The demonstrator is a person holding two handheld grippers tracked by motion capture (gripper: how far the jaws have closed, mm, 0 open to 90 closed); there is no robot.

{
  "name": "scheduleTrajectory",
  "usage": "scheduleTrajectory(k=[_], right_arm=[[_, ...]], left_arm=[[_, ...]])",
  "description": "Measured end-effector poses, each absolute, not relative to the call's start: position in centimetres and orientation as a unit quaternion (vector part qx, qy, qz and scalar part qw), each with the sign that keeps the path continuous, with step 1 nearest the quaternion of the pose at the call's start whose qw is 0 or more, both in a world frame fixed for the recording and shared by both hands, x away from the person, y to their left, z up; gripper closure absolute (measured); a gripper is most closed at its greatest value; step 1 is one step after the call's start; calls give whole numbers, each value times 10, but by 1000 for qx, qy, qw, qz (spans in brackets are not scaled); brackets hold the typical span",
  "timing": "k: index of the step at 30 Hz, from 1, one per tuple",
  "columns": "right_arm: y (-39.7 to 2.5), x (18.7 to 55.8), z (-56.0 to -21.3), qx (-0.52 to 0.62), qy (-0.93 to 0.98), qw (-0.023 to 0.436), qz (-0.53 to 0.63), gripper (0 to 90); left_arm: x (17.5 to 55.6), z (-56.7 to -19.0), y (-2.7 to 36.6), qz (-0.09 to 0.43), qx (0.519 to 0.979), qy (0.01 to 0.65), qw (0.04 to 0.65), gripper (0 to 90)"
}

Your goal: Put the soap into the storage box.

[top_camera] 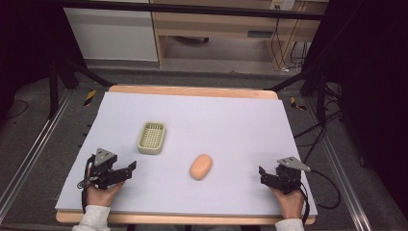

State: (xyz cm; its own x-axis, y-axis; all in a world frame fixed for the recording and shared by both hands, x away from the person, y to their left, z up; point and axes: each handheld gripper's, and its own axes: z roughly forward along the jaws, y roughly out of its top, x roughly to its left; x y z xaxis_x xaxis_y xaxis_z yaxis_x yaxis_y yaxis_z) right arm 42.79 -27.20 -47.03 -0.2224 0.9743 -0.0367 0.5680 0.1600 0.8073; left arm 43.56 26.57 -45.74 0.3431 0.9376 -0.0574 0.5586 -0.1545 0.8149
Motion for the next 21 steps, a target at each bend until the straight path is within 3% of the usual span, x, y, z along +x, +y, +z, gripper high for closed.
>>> scheduleTrajectory(k=[21], right_arm=[[-268, 426, -470, 548, 705, 288, 344, 124]], left_arm=[[425, -448, 230, 248, 739, 482, 399, 218]])
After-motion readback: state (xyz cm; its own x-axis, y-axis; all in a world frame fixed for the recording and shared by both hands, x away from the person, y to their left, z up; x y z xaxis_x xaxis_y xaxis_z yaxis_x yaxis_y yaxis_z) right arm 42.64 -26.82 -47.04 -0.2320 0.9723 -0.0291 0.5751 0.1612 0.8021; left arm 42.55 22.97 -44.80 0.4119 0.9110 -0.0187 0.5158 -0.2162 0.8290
